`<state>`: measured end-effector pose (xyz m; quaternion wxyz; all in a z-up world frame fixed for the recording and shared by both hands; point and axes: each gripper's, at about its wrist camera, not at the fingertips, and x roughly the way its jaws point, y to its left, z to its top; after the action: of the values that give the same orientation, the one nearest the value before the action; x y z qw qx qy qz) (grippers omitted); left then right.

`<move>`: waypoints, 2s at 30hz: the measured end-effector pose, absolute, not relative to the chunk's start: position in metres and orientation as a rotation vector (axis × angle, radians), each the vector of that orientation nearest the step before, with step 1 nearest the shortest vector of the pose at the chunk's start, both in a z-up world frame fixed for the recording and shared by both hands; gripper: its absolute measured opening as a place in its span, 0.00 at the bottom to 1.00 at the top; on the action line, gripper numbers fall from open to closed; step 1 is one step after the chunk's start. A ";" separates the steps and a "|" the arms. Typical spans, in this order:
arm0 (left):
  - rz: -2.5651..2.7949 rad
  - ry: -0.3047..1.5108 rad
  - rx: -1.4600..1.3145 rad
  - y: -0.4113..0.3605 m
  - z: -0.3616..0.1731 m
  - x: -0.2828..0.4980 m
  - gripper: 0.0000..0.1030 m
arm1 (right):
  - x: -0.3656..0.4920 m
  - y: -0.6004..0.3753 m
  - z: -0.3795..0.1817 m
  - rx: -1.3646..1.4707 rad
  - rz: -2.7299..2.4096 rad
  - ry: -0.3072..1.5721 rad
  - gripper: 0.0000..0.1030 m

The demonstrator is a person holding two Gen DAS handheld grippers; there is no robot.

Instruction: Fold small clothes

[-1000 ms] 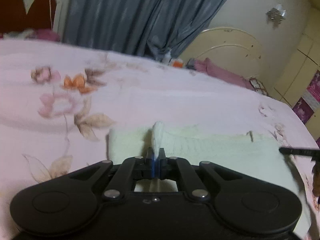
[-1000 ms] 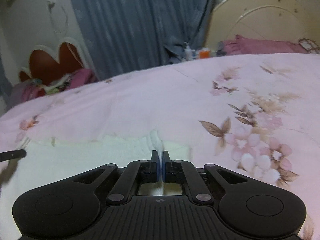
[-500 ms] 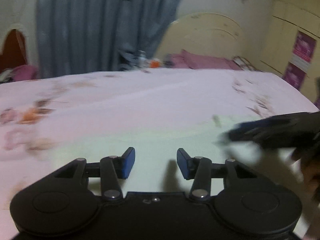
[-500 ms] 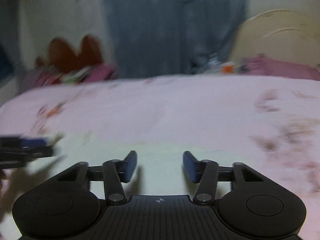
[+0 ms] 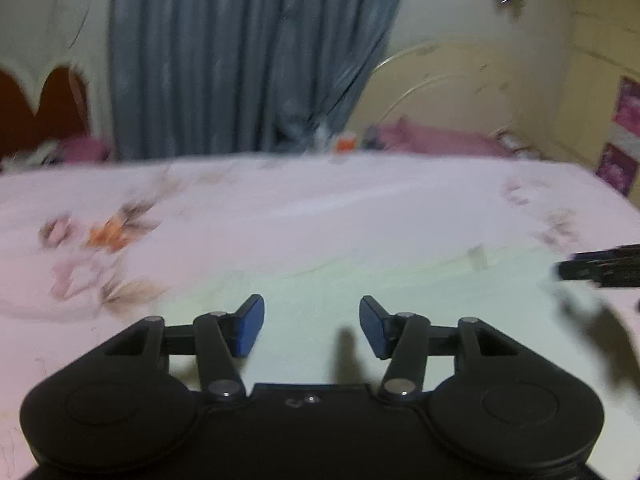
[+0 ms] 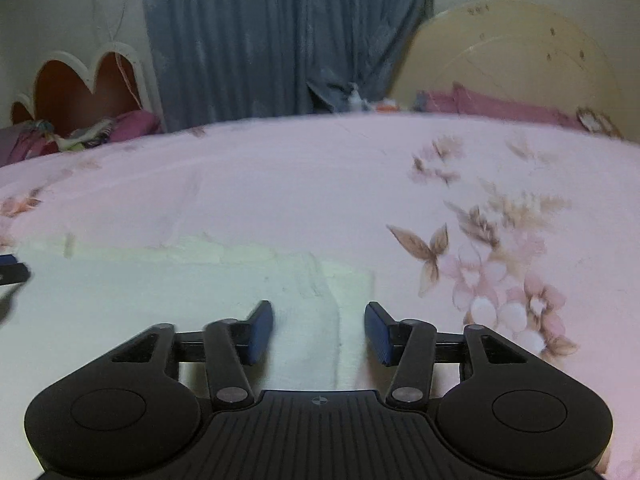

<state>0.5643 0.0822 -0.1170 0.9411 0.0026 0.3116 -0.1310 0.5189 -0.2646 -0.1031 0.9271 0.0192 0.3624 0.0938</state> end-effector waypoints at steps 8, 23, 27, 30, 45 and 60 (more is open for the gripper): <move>-0.366 0.689 0.067 0.029 -0.139 0.536 0.51 | 0.480 -0.194 -0.113 -0.052 0.411 0.753 0.49; -0.321 0.661 0.065 0.042 -0.129 0.481 0.53 | 0.421 -0.194 -0.093 -0.123 0.373 0.683 0.49; -0.277 0.697 0.096 0.029 -0.137 0.473 0.53 | 0.415 -0.178 -0.114 -0.183 0.375 0.760 0.49; -0.294 0.654 0.057 0.037 -0.122 0.451 0.53 | 0.407 -0.185 -0.102 -0.188 0.341 0.765 0.49; -0.247 0.710 0.053 0.025 -0.138 0.390 0.49 | 0.342 -0.170 -0.104 -0.048 0.496 0.828 0.11; -0.064 0.689 -0.068 0.100 -0.126 0.361 0.49 | 0.324 -0.263 -0.093 -0.004 0.247 0.799 0.11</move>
<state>0.3614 0.1002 -0.1255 0.9401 -0.0332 0.3378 -0.0314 0.3241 -0.2628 -0.0927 0.9138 -0.0017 0.3880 0.1200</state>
